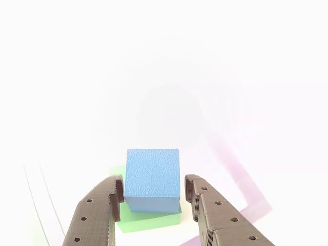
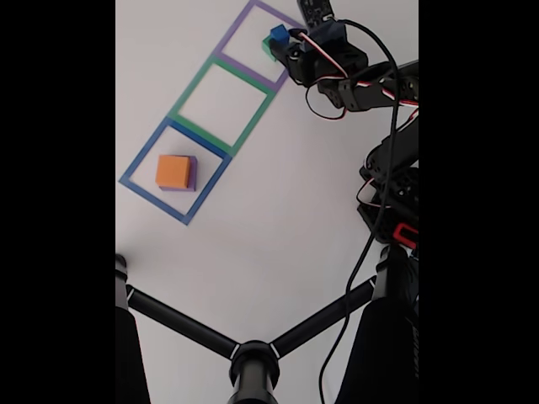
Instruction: Tower of hanoi
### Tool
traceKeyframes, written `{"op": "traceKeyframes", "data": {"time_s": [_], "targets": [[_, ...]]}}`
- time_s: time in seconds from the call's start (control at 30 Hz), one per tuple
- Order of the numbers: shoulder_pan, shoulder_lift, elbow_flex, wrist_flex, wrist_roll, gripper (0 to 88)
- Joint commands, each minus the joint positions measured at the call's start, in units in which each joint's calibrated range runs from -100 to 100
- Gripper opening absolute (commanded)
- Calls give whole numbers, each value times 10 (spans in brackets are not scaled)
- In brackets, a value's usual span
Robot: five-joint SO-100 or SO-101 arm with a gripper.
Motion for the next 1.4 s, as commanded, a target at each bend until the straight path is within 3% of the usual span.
{"op": "traceKeyframes", "data": {"time_s": [0.0,0.37,0.53,0.67,0.93,1.13,1.37], "targets": [[-12,-2,-23,-15,2,77],[-14,-13,-30,-7,2,53],[-24,-69,-40,57,2,53],[-31,-173,-73,215,2,52],[-46,-346,-241,635,2,44],[-76,-358,-441,883,2,45],[-118,-345,-644,1097,2,43]]}}
